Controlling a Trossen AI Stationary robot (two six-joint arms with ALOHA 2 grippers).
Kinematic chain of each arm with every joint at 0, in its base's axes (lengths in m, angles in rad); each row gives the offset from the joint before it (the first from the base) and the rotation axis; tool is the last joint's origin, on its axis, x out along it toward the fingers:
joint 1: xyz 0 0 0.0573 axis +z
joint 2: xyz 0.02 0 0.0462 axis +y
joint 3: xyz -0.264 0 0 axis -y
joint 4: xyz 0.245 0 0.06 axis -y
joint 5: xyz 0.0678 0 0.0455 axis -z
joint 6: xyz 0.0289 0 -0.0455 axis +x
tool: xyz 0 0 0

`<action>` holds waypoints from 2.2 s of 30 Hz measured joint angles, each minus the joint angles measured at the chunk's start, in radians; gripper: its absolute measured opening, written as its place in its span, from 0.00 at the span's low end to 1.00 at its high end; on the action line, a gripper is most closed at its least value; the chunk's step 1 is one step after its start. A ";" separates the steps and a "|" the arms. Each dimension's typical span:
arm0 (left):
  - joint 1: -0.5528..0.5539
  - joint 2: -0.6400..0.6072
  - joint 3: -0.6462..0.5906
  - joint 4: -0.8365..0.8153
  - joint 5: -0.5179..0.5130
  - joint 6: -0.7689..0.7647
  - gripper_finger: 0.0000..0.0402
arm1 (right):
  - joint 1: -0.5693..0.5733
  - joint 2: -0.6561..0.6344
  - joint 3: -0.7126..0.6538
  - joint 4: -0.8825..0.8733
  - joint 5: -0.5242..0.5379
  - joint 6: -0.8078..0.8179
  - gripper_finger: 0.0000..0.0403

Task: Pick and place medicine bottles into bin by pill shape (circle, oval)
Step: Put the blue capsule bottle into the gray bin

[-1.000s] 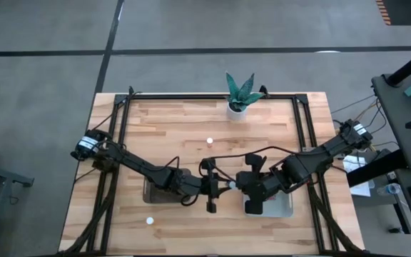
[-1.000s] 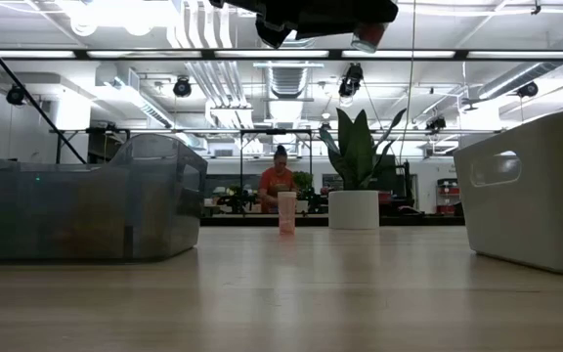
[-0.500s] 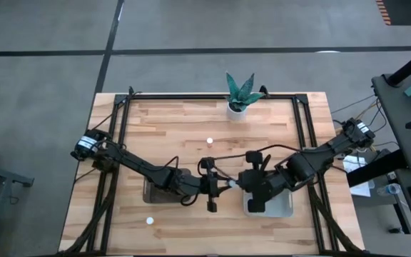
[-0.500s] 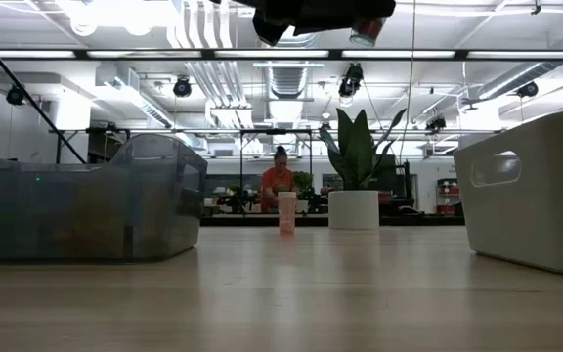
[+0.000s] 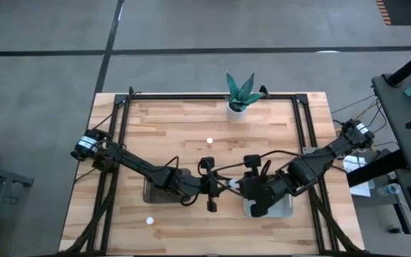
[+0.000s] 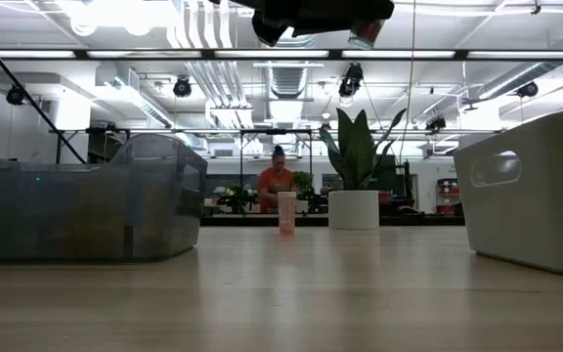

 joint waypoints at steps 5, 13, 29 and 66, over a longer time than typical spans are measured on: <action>0.000 0.000 0.000 -0.002 -0.003 0.000 0.17 | -0.003 0.002 0.000 0.000 0.039 0.019 0.41; 0.001 0.001 0.002 0.052 -0.003 0.030 0.17 | -0.010 0.034 0.000 0.000 0.044 0.029 0.56; 0.000 0.002 0.007 0.051 -0.002 0.032 0.17 | -0.027 0.034 0.000 0.005 0.061 0.030 0.44; -0.058 -0.128 0.006 -0.187 0.002 0.026 0.47 | 0.009 -0.011 -0.001 -0.254 -0.103 0.310 0.26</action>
